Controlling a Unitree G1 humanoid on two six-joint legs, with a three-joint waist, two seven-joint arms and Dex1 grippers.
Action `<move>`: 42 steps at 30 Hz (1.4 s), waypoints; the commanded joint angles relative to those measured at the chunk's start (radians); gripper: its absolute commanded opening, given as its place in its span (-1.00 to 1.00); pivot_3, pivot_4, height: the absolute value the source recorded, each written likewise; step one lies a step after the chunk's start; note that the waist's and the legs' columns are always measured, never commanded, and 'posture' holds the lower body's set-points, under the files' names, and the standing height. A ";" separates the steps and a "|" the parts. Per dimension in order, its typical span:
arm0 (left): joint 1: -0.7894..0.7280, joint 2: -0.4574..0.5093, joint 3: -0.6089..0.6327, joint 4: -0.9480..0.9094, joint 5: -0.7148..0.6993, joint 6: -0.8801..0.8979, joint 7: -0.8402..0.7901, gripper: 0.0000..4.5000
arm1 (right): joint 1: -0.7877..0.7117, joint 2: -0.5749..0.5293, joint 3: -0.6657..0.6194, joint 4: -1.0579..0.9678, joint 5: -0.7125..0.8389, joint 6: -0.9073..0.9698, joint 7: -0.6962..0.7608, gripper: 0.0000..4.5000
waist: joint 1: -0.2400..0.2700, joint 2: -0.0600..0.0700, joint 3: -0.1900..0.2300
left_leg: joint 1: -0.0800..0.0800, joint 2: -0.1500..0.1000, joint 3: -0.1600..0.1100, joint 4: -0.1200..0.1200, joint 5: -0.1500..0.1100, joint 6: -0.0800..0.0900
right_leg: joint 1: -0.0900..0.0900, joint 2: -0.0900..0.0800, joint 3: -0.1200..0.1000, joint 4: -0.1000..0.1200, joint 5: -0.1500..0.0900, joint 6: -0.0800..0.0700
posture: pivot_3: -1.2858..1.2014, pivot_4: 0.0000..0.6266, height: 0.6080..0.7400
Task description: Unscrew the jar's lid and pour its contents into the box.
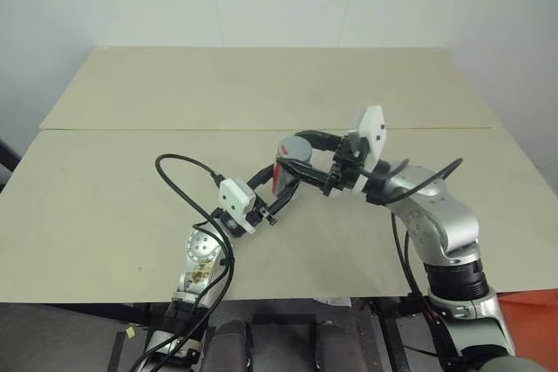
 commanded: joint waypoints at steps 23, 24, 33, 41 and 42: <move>-0.007 0.018 -0.014 0.006 0.012 -0.045 -0.004 -0.09 | -0.056 0.000 -0.094 -0.076 0.181 0.141 -0.033 0.24 | 0.000 0.000 0.000 | 0.000 0.000 0.000 0.000 0.000 0.000 | 0.000 0.000 0.000 0.000 0.000 0.000 | 0.03 -0.52 1.00; -0.007 0.020 -0.016 0.003 0.008 -0.038 -0.008 -0.09 | -0.049 -0.002 -0.082 -0.085 0.158 0.112 -0.023 0.24 | 0.000 0.000 0.000 | 0.000 0.000 0.000 0.000 0.000 0.000 | 0.000 0.000 0.000 0.000 0.000 0.000 | 0.03 -0.52 1.00; -0.001 0.039 -0.033 -0.005 0.002 -0.023 -0.029 -0.09 | -0.017 -0.012 0.001 -0.071 -0.045 -0.200 0.070 0.24 | 0.000 0.000 0.000 | 0.000 0.000 0.000 0.000 0.000 0.000 | 0.000 0.000 0.000 0.000 0.000 0.000 | 0.03 -0.52 1.00; 0.000 0.044 -0.032 -0.008 0.001 -0.023 -0.031 -0.09 | -0.036 -0.009 -0.024 -0.044 0.021 -0.111 0.076 0.24 | 0.000 0.000 0.000 | 0.000 0.000 0.000 0.000 0.000 0.000 | 0.000 0.000 0.000 0.000 0.000 0.000 | 0.03 -0.52 1.00; -0.002 0.044 -0.030 -0.006 0.002 -0.025 -0.030 -0.09 | -0.038 -0.006 -0.028 -0.042 0.039 -0.093 0.078 0.24 | 0.000 0.000 0.000 | 0.000 0.000 0.000 0.000 0.000 0.000 | 0.000 0.000 0.000 0.000 0.000 0.000 | 0.03 -0.52 1.00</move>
